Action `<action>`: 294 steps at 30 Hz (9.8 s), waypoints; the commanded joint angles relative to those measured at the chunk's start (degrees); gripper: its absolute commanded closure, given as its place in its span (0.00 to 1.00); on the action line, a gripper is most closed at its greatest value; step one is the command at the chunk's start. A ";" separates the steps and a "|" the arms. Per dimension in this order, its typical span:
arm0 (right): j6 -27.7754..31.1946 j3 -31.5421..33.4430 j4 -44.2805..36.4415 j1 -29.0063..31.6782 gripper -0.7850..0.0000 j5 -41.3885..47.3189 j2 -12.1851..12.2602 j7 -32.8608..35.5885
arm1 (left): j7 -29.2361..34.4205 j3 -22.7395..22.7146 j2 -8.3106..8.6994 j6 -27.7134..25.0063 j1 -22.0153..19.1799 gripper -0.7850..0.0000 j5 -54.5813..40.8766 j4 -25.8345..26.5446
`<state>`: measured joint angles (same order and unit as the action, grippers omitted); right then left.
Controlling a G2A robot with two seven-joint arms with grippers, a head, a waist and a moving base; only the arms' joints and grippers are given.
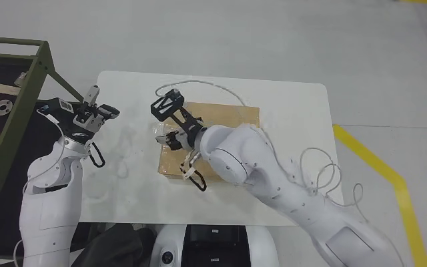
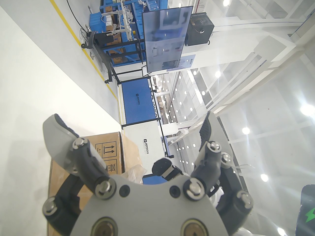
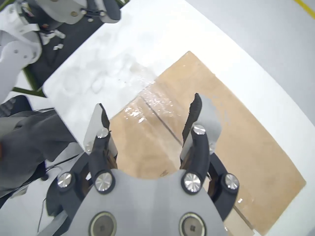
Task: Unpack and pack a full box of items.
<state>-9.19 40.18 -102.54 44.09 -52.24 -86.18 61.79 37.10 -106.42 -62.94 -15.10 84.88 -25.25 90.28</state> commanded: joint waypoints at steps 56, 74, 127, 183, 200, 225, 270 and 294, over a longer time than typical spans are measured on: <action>17.19 -4.80 14.42 -9.34 0.73 -11.22 -2.91 6.84 | 0.00 0.00 0.00 0.00 0.00 0.00 0.00 0.00; 11.91 2.10 0.14 4.02 1.00 -21.43 -0.30 2.55 | 0.00 0.00 0.00 0.00 0.00 0.00 0.00 0.00; 1.36 10.62 -4.27 15.70 1.00 -3.82 -0.84 -11.03 | 0.00 0.00 0.00 0.00 0.00 0.00 0.00 0.00; -27.76 2.71 28.48 -5.36 1.00 35.12 -10.32 -12.94 | 0.00 0.00 0.00 0.00 0.00 0.00 0.00 0.00; -31.59 1.46 29.54 -7.01 1.00 35.79 -11.12 -12.32 | 0.00 0.00 0.00 0.00 0.00 0.00 0.00 0.00; -39.94 14.18 11.93 9.07 1.00 29.68 -4.12 -8.71 | 0.00 0.00 0.00 0.00 0.00 0.00 0.00 0.00; -44.39 30.98 -7.27 28.68 1.00 28.79 3.28 -14.86 | 0.00 0.00 0.00 0.00 0.00 0.00 0.00 0.00; -42.73 37.86 -15.41 38.42 1.00 30.94 5.82 -21.44 | 0.00 0.00 0.00 0.00 0.00 0.00 0.00 0.00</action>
<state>-52.15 77.85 -117.87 82.39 -21.46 -80.41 40.64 37.10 -106.42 -62.94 -15.10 84.88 -25.25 90.28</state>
